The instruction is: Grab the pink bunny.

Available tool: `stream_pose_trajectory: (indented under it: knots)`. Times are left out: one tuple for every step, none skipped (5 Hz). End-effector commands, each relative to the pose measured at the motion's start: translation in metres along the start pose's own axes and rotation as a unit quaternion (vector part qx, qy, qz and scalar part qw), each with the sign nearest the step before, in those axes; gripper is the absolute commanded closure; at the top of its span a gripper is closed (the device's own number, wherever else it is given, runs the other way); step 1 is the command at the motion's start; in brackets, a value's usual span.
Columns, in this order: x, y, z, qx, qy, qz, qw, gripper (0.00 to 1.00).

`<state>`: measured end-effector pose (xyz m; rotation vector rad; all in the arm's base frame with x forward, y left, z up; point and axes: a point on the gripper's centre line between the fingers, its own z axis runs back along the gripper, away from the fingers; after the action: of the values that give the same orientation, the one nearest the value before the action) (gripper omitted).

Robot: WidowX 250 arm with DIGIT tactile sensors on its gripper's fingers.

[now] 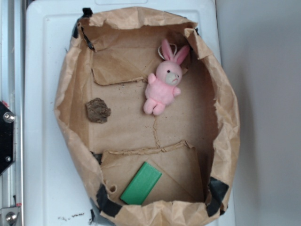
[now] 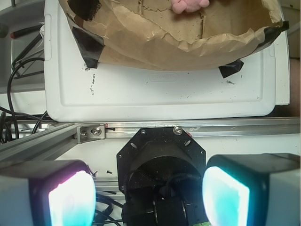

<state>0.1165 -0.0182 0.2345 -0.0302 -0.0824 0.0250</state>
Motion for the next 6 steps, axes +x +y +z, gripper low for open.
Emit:
stream_pose_trajectory:
  knots:
    - [0.0, 0.0, 0.0, 0.0, 0.0, 0.0, 1.0, 0.0]
    - [0.031, 0.006, -0.002, 0.005, -0.014, 0.03, 0.999, 0.0]
    - [0.06, 0.012, -0.004, 0.007, -0.03, 0.041, 0.999, 0.0]
    - [0.084, 0.025, -0.014, 0.008, -0.039, 0.059, 0.997, 0.0]
    - [0.113, 0.038, -0.026, -0.01, -0.057, 0.076, 0.995, 0.0]
    - [0.136, 0.05, -0.041, -0.017, -0.095, 0.125, 0.987, 0.0]
